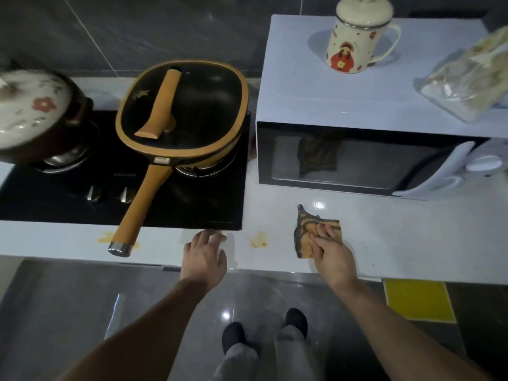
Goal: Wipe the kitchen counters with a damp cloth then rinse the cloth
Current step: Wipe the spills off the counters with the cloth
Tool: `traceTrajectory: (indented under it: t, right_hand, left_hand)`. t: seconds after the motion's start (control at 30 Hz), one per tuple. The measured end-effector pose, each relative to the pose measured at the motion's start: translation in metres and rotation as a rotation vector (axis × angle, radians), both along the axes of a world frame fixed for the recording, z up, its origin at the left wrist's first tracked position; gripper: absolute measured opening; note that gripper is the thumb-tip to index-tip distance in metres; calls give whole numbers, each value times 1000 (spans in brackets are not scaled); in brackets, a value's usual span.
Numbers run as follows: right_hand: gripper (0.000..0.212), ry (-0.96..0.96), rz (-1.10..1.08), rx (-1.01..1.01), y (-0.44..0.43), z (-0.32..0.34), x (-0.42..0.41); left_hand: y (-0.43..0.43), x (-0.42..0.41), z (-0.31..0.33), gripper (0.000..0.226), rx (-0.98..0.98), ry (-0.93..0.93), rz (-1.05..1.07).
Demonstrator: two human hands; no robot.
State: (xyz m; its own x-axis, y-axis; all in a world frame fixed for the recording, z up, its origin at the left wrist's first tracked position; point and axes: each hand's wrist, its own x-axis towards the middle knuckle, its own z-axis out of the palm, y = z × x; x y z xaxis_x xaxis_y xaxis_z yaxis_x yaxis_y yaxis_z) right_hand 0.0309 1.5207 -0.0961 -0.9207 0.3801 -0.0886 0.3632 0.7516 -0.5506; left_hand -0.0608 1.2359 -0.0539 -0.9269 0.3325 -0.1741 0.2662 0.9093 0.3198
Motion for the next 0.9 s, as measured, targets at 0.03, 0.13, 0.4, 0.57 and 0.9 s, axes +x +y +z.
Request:
traceTrajectory:
  t: [0.03,0.13,0.4,0.57,0.9]
  right_hand:
    - [24,17,-75,-37,-5,2,-5]
    - [20,58,-356,-227,-24,18,-50]
    - [26,-89,178,-214,-89,15,-60]
    - [25,-108,46,-61,-61,26,-35]
    - [18,7,57,-58,-131,15,-59]
  left_hand:
    - [-2,1,-1,35,7,3,-9]
    - [-6,2,-4,35,47,18,-14]
    - [-16,-10,-11,48,21,-23,-141]
    - [-21,-15,-14,50,7,-18,-165]
    - [-18,-24,-10,73,-101,43,-244]
